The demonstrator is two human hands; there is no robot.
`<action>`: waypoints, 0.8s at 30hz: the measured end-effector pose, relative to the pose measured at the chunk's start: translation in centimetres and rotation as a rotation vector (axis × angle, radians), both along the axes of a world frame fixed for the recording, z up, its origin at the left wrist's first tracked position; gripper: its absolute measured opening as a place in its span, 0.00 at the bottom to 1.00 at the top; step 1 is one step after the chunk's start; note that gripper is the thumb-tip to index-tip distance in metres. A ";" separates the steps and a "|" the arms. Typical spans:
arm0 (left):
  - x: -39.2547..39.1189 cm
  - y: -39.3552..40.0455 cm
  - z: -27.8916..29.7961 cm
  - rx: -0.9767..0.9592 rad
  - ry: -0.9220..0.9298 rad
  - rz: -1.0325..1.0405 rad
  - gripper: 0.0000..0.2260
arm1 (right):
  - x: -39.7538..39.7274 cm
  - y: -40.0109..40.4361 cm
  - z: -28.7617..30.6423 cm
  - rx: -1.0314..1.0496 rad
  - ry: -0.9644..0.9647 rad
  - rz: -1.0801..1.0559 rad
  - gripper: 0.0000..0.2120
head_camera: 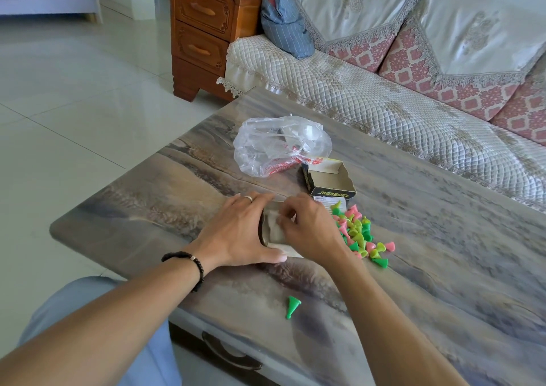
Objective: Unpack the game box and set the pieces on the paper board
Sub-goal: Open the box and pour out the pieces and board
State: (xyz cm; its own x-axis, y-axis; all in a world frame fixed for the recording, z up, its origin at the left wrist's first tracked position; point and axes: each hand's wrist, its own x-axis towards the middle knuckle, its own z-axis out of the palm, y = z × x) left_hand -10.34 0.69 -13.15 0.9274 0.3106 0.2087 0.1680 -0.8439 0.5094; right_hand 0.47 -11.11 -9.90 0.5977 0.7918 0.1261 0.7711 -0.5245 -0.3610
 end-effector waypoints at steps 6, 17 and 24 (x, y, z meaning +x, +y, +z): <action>-0.2 0.1 -0.1 -0.028 0.043 0.003 0.50 | 0.8 -1.4 3.5 0.447 0.268 -0.239 0.08; -0.4 1.7 1.8 0.144 0.145 0.224 0.44 | 0.3 -2.4 9.1 0.547 0.253 -0.250 0.07; -2.3 1.5 5.9 0.052 -0.123 0.309 0.28 | -1.4 -1.7 10.1 0.623 0.283 -0.260 0.06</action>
